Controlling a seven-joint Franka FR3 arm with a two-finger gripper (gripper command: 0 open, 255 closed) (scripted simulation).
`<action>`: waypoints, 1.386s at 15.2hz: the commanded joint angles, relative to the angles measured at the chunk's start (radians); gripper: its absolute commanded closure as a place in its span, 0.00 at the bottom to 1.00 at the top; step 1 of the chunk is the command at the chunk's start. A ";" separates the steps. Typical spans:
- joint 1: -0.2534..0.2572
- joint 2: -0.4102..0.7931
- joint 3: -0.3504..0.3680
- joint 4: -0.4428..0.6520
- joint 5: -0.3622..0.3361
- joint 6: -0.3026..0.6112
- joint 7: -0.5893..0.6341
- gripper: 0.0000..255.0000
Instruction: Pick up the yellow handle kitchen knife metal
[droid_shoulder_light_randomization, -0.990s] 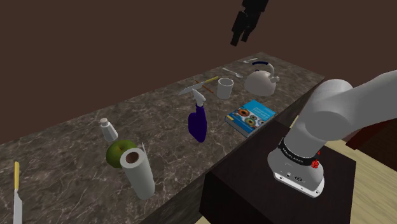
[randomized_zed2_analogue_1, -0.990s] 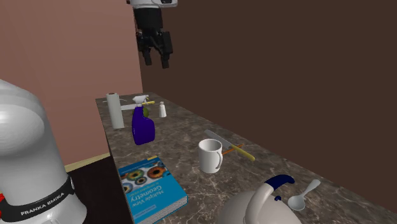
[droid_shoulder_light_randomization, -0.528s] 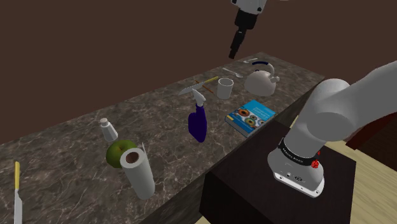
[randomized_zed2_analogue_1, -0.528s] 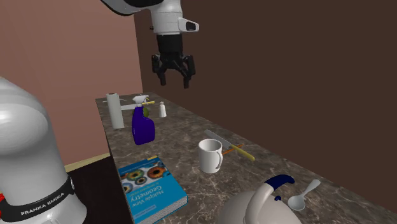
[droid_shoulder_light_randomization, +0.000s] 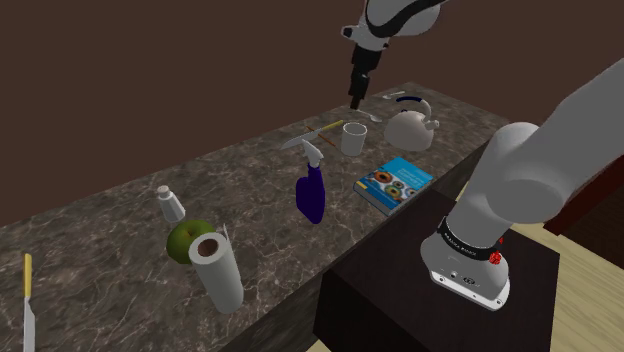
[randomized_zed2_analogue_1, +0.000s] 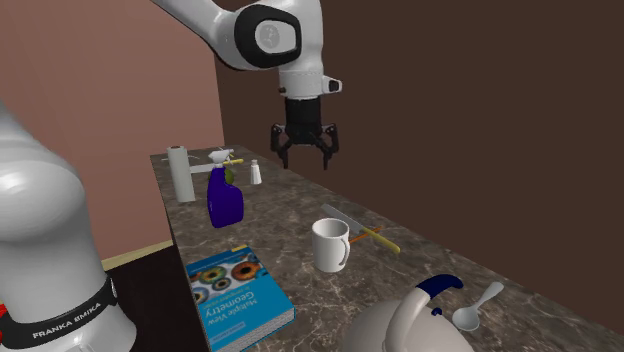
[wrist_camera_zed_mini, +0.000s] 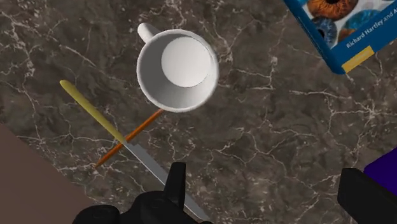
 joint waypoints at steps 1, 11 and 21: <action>0.028 0.092 -0.041 0.035 0.021 0.053 -0.115 0.00; 0.065 0.545 -0.082 0.250 0.274 0.227 -0.685 0.00; -0.027 0.838 0.036 0.447 0.393 0.307 -0.980 0.00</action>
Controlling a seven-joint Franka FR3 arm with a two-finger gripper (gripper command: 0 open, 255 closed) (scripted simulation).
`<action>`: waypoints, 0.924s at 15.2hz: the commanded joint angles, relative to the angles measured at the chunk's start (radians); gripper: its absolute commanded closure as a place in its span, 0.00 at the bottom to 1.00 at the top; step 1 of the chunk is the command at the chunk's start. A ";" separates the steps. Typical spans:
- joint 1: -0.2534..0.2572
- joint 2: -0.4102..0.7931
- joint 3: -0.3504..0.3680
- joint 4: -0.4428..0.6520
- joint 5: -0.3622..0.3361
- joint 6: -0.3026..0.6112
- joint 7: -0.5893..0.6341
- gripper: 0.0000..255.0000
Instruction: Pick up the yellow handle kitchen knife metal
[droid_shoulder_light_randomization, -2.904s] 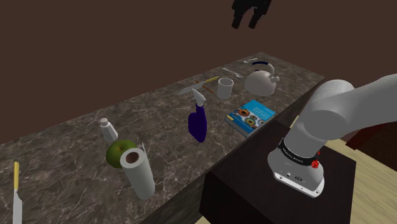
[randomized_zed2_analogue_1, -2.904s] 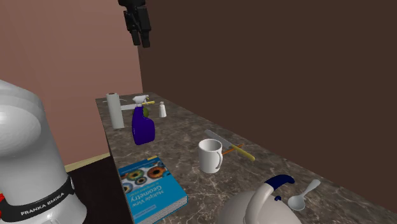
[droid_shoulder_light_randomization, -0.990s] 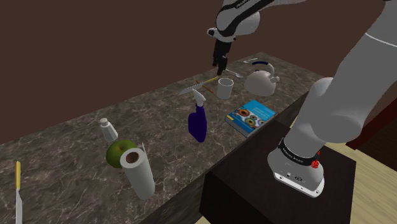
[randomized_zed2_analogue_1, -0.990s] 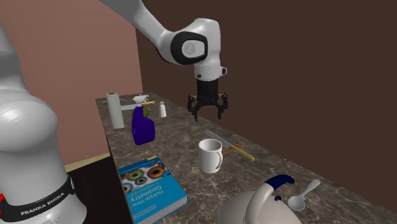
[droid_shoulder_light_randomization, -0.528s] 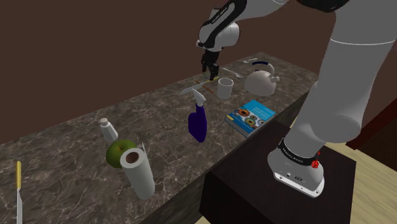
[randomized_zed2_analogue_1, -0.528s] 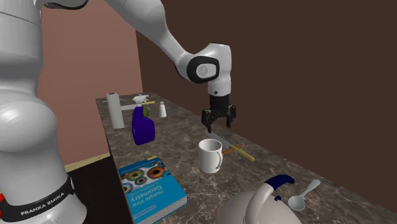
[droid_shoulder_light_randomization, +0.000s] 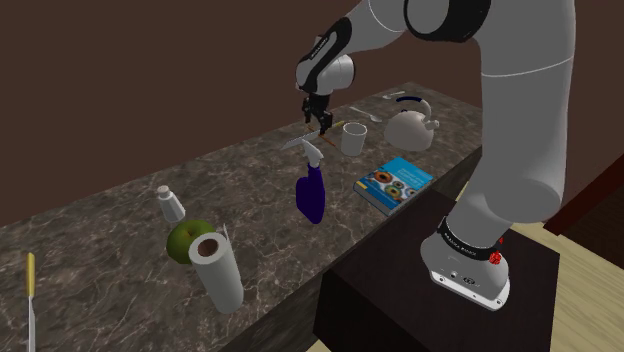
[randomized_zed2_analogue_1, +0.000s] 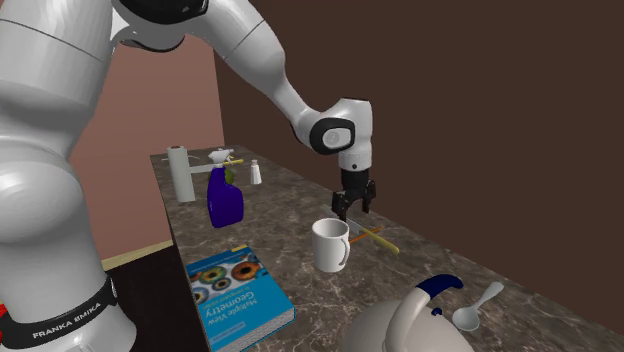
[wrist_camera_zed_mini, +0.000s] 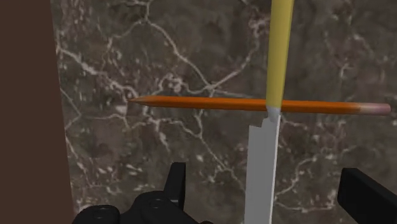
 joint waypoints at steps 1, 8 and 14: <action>-0.007 0.020 0.009 0.002 0.011 0.017 -0.012 0.00; -0.020 0.057 0.026 0.006 0.033 0.049 -0.027 1.00; -0.020 0.057 0.026 0.006 0.033 0.049 -0.027 1.00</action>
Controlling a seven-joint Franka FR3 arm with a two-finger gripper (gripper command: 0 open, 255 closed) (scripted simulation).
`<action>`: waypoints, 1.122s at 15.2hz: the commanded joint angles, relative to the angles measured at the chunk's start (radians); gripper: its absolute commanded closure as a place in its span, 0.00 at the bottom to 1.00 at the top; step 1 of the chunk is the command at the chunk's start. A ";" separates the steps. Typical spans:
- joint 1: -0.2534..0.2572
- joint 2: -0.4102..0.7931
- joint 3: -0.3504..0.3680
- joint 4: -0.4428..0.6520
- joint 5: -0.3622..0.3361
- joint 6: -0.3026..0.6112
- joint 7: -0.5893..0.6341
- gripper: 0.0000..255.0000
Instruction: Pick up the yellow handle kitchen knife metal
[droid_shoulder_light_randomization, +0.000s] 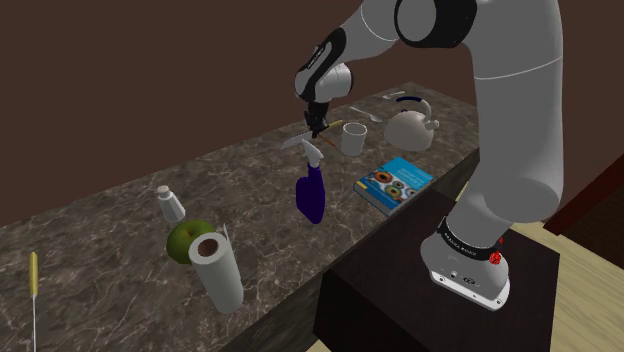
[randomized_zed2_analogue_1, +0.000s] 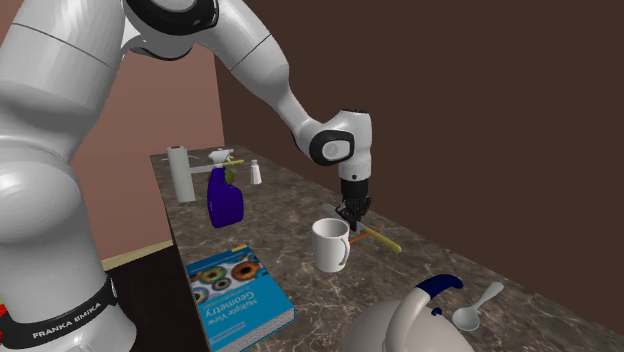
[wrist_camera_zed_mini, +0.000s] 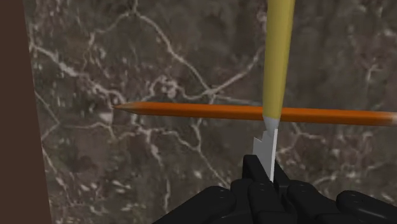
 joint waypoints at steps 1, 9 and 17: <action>0.000 0.000 0.000 0.000 0.000 0.000 0.000 1.00; 0.024 -0.071 -0.033 -0.004 -0.043 -0.065 0.029 1.00; 0.046 -0.144 -0.063 0.009 -0.093 -0.145 0.063 1.00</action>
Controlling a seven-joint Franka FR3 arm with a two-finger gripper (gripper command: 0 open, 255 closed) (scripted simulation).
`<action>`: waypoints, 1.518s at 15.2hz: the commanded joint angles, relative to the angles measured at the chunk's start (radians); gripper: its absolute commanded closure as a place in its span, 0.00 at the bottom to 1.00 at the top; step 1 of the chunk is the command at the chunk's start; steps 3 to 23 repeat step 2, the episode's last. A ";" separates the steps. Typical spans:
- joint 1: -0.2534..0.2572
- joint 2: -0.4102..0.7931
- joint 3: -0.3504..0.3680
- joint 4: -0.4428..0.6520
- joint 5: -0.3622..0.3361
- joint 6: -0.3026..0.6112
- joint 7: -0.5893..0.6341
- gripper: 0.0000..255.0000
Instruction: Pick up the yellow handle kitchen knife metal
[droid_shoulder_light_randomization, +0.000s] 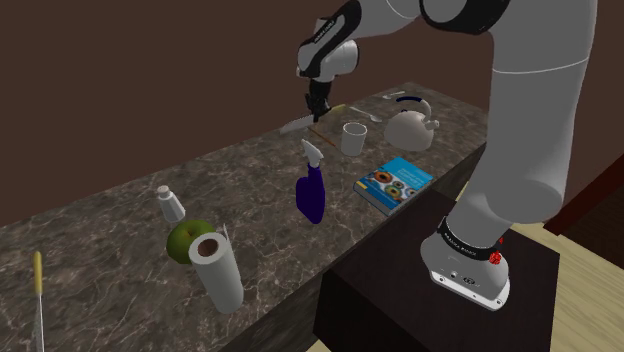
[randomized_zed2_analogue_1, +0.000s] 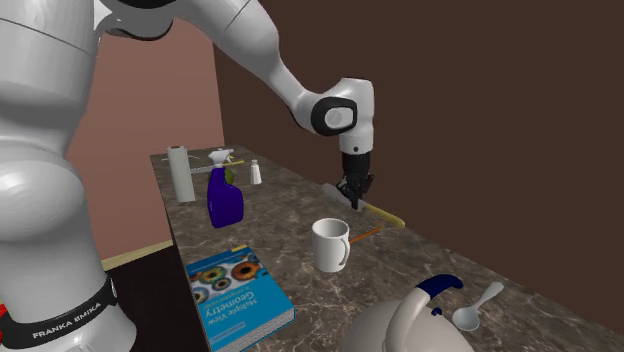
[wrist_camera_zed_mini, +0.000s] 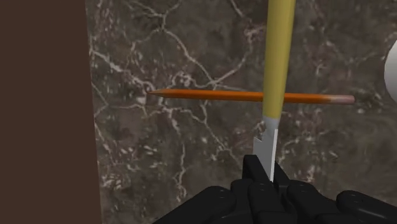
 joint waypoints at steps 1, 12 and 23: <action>0.003 -0.009 -0.004 0.005 -0.007 -0.013 0.005 1.00; 0.003 -0.009 -0.004 0.005 -0.007 -0.013 0.005 1.00; 0.003 -0.009 -0.004 0.005 -0.007 -0.013 0.005 1.00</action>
